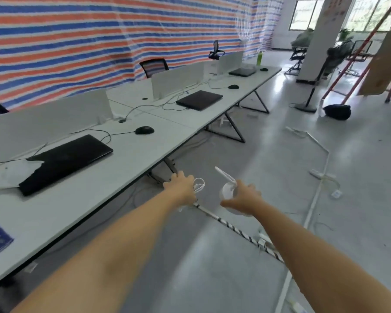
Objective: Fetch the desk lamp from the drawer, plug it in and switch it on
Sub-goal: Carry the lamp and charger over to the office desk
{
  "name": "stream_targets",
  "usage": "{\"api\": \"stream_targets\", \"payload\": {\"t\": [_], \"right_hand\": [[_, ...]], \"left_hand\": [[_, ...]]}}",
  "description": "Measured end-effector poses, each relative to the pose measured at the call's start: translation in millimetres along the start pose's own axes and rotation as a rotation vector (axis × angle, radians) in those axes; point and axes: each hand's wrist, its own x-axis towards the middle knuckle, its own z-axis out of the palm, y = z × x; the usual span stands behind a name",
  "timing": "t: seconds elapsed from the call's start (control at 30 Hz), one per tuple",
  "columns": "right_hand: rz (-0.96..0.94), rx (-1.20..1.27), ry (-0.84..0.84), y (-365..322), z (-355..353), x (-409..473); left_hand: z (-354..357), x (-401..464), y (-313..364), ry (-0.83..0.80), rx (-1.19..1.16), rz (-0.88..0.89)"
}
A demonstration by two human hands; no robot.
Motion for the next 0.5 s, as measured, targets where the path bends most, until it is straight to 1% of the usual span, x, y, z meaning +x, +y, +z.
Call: {"api": "stream_targets", "payload": {"t": [0.13, 0.33, 0.5], "right_hand": [[0.027, -0.008, 0.022, 23, -34, 89], [0.045, -0.042, 0.029, 45, -114, 234], [0.038, -0.061, 0.014, 50, -145, 340]], "left_hand": [[-14, 95, 29, 0.002, -0.005, 0.016], [-53, 233, 87, 0.014, -0.059, 0.017], [-72, 336, 109, 0.018, -0.058, 0.01]]}}
